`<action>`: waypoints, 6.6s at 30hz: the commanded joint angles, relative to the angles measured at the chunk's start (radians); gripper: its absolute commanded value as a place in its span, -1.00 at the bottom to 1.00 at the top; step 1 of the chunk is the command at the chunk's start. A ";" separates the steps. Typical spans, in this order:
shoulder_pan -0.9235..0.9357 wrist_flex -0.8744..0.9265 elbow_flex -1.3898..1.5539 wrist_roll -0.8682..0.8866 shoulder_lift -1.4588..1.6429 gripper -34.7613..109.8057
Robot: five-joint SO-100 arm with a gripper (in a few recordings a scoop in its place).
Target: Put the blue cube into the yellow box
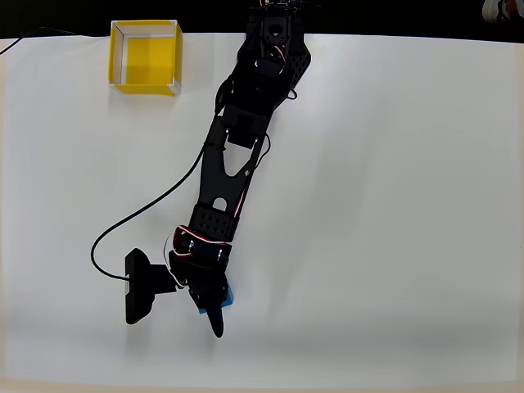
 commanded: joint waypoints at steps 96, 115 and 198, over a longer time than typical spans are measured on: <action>0.838 0.020 0.173 -0.624 0.746 -0.35; 1.233 -0.049 0.761 -0.749 1.106 -0.35; 1.454 0.135 1.479 -1.143 1.815 -0.48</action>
